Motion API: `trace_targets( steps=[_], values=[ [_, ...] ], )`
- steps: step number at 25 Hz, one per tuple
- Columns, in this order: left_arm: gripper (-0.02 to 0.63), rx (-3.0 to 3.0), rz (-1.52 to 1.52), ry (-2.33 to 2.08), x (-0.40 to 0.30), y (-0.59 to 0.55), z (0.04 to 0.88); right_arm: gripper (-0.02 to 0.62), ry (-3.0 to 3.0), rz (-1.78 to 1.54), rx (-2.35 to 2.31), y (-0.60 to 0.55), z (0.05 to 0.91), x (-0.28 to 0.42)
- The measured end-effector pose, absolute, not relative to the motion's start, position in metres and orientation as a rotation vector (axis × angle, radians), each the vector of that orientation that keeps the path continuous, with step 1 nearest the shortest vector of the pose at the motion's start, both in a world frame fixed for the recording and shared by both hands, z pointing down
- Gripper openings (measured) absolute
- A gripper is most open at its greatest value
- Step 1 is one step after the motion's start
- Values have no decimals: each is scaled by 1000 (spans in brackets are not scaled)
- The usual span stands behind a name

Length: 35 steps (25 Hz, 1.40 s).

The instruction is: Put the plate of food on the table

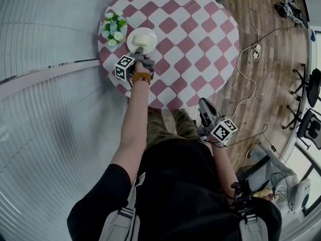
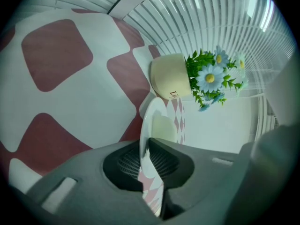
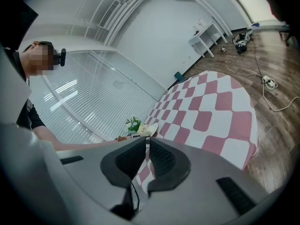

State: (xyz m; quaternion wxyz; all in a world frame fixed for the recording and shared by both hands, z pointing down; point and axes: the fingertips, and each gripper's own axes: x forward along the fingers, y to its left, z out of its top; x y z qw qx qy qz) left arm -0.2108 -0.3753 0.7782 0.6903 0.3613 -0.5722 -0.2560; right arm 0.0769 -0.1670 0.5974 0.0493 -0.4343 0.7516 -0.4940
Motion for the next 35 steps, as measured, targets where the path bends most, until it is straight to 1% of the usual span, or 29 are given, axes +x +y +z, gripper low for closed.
trace_targets(
  steps=[21, 28, 35],
  values=[
    [28, 800, -538, -1332, -211, -362, 779, 29, 2274, -1470, -1310, -173, 591, 81],
    [52, 792, -491, -1337, -208, -356, 779, 29, 2271, -1459, -1302, -173, 589, 82],
    [54, 779, -471, -1339, -207, -349, 785, 29, 2266, -1444, -1301, -172, 590, 85]
  ],
)
